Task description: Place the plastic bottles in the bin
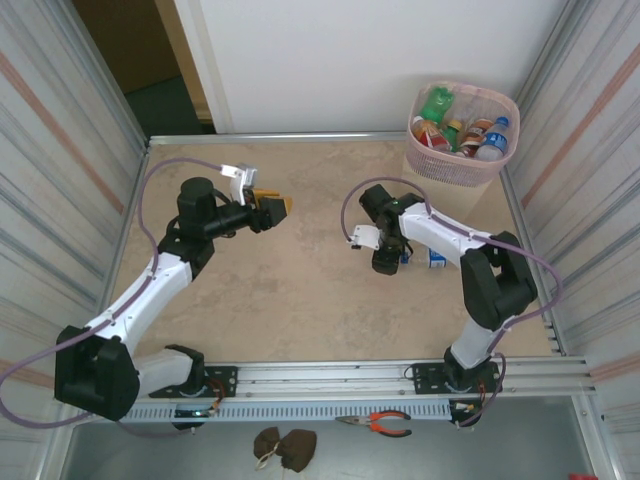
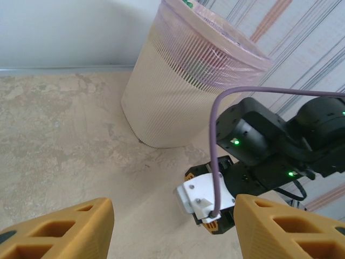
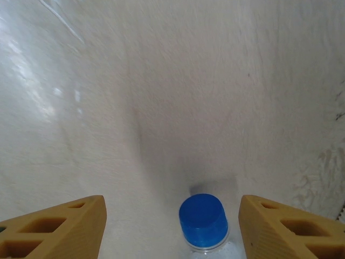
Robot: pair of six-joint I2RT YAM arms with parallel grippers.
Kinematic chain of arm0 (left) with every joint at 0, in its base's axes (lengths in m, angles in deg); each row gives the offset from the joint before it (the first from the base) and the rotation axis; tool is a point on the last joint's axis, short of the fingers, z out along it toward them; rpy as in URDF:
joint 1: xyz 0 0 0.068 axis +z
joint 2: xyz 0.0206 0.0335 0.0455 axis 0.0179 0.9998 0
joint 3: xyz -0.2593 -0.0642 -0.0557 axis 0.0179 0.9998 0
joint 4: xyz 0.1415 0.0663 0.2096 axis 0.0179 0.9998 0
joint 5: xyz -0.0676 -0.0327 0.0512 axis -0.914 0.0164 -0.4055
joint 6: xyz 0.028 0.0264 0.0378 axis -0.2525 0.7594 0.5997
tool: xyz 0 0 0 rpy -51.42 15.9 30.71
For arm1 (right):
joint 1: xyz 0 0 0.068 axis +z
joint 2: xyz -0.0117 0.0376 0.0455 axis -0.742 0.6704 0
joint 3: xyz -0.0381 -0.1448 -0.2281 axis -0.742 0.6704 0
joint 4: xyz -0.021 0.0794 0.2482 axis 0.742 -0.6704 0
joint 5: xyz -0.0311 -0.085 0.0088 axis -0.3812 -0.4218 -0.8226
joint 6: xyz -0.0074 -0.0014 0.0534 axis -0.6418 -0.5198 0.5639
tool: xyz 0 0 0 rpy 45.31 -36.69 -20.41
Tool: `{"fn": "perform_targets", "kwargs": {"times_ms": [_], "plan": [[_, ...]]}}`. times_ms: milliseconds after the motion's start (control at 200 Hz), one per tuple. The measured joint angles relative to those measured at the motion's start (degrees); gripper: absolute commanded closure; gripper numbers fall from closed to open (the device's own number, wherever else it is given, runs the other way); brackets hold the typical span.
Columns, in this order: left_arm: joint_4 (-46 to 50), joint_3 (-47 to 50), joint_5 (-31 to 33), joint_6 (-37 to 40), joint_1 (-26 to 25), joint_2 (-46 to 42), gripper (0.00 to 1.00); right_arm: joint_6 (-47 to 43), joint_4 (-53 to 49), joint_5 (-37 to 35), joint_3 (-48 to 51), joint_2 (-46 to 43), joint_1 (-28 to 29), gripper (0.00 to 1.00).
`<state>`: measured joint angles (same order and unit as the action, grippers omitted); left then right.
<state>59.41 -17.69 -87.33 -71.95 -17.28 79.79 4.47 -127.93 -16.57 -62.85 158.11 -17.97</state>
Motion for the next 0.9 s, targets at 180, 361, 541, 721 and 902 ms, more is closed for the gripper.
{"fn": "perform_targets", "kwargs": {"times_ms": [180, 361, 541, 721, 902], "plan": [[-0.07, 0.66, 0.02, 0.00, 0.00, -0.42, 0.39, -0.31, 1.01, -1.53, 1.18, 2.73, -2.80, 0.36], [0.17, 0.85, 0.07, 0.02, 0.00, -0.46, 0.39, -0.42, 1.73, -1.55, 1.51, 5.84, -6.36, 0.37], [0.17, 0.85, 0.02, 0.02, 0.26, -0.46, 0.39, -0.83, 2.82, -1.49, 1.51, 6.60, -8.74, 0.41], [0.17, 0.87, -0.02, 0.04, 0.37, -0.46, 0.38, -1.62, 3.41, -1.31, 1.60, 7.17, -9.38, 0.49], [0.20, 0.85, -0.22, 0.04, 0.37, -0.46, 0.38, -2.32, 3.69, -1.03, 1.64, 7.17, -10.10, 0.67]]}}
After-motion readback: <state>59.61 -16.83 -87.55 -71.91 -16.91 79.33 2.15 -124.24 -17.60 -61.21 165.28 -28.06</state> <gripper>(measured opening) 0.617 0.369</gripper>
